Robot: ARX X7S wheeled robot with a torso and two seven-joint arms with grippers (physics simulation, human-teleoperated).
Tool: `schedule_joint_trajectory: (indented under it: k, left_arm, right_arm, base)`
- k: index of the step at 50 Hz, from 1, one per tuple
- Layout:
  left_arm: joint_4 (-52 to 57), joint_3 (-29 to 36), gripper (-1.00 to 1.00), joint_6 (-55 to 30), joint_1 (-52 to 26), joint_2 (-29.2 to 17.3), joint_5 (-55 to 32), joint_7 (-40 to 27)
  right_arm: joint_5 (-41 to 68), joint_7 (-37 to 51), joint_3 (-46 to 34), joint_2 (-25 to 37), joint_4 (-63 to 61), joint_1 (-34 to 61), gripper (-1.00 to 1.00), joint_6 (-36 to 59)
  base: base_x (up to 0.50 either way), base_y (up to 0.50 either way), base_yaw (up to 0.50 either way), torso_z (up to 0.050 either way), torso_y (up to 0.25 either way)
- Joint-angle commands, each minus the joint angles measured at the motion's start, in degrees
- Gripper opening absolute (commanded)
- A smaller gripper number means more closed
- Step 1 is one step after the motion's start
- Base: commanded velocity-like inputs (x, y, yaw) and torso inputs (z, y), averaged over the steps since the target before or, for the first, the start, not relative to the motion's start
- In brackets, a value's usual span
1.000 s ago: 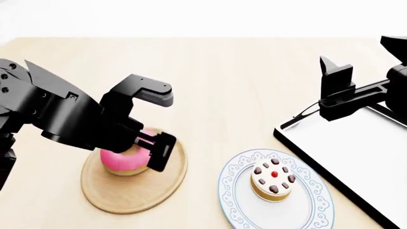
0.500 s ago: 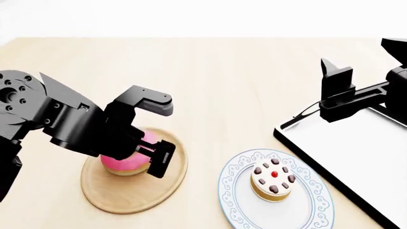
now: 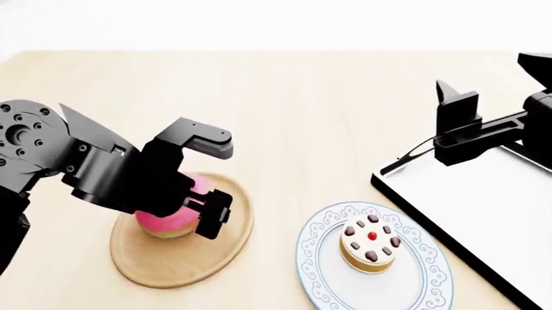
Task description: Move the dessert items from the plate to the tray.
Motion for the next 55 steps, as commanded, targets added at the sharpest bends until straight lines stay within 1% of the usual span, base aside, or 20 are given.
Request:
schedule_joint_trajectory:
  k: [1, 13, 20, 28, 34, 40, 43, 55]
  left_arm:
    - [-0.3, 2.1, -1.00, 0.6, 1.7, 0.1, -0.2, 0.9]
    - [1.3, 2.7, -1.00, 1.1, 0.5, -1.1, -3.3, -0.9]
    - [4.0, 2.7, -1.00, 2.4, -2.4, -2.9, -9.3, -5.2]
    - [9.2, 1.8, -1.00, 5.5, -7.3, -6.1, -17.5, -11.0]
    - [12.4, 2.1, -1.00, 6.6, -8.0, -8.1, -20.3, -13.2]
    - [13.8, 1.9, -1.00, 6.9, -9.9, -9.5, -21.3, -14.4]
    - [14.2, 1.4, -1.00, 7.2, -11.2, -10.0, -21.2, -14.9]
    - [15.8, -1.6, -1.00, 8.7, -12.1, -10.8, -17.4, -13.7]
  right_arm:
    - [0.0, 0.0, -0.4, 0.5, 0.0, 0.4, 1.00, -0.3]
    - [-0.3, -0.2, -1.1, 0.6, 0.1, 0.6, 1.00, -0.4]
    - [-0.9, -0.6, -1.5, 0.4, 0.0, 0.2, 1.00, -0.5]
    - [0.7, -0.4, -2.1, 1.0, -0.1, 0.5, 1.00, -0.6]
    - [1.8, -0.2, -2.7, 1.3, -0.4, 0.6, 1.00, -0.6]
    - [3.5, 0.1, -4.1, 1.7, -0.8, 0.2, 1.00, -0.3]
    - [6.0, 0.5, -5.1, 2.4, -0.6, 0.1, 1.00, -0.4]
    - [13.3, 2.3, -9.2, 4.6, -0.9, -0.9, 1.00, -1.1]
  base:
    - [0.00, 0.00, 0.00, 0.000, 0.000]
    - [0.00, 0.00, 0.00, 0.000, 0.000]
    - [0.00, 0.00, 0.00, 0.000, 0.000]
    - [0.00, 0.00, 0.00, 0.000, 0.000]
    - [0.00, 0.00, 0.00, 0.000, 0.000]
    - [0.00, 0.00, 0.00, 0.000, 0.000]
    - [0.00, 0.00, 0.00, 0.000, 0.000]
    - [0.00, 0.00, 0.00, 0.000, 0.000]
